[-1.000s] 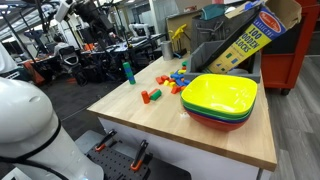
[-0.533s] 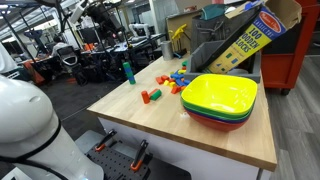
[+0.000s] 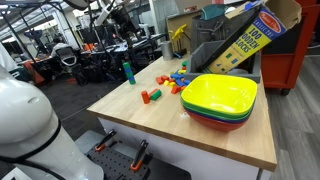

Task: Move the red and yellow blocks to the left

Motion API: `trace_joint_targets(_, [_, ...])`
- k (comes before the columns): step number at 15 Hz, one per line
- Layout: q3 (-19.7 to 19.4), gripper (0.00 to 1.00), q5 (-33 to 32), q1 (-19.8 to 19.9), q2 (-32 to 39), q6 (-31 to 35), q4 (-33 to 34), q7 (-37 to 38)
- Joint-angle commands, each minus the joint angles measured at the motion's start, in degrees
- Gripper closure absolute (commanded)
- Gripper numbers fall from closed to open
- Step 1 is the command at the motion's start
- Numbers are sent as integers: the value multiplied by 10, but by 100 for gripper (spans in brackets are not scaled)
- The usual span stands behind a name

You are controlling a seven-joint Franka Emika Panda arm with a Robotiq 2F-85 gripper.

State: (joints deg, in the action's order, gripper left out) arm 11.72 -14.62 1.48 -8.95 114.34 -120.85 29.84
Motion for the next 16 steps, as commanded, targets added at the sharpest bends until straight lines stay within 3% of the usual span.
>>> trace_joint_targets(1, [-34, 0, -15, -2, 71, -3, 57, 15])
trace_joint_targets(8, [-91, 0, -7, -13, 152, 0, 84, 18])
trace_joint_targets(16, [-125, 0, -2, -18, 183, 0, 71, 7])
